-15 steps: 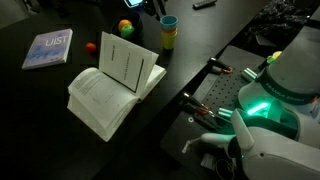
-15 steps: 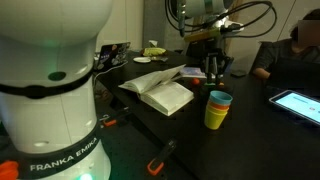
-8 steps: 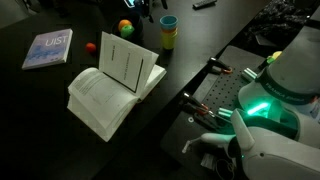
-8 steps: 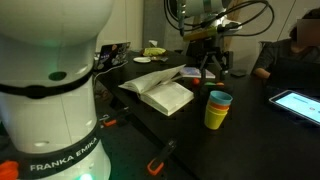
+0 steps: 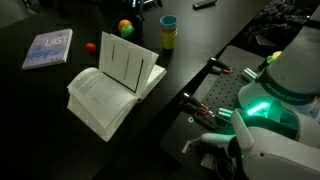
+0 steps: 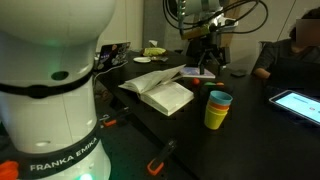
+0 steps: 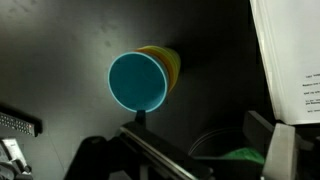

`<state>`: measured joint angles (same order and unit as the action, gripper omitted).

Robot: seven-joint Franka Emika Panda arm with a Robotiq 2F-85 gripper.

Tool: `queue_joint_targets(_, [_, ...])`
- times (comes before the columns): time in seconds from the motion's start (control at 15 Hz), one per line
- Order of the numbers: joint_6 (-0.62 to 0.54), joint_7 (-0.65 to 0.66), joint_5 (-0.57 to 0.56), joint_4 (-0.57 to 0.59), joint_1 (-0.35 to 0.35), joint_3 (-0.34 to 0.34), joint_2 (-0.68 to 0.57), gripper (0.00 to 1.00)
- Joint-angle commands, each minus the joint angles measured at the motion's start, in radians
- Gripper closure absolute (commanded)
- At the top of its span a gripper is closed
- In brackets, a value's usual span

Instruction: Pick up one yellow cup and put it in the other yellow cup, pick the orange cup and put it in the stacked yellow cups, pick up the blue cup and put it in the stacked orange cup

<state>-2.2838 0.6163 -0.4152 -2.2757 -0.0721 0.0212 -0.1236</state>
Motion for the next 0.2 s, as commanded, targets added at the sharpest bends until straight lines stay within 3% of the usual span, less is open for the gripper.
queue_joint_targets(0.0, [0.032,0.004,0.042,0.055,-0.001,-0.005,-0.008,0.0])
queue_joint_targets(0.13, [0.056,-0.027,0.097,0.067,0.002,-0.01,-0.002,0.0])
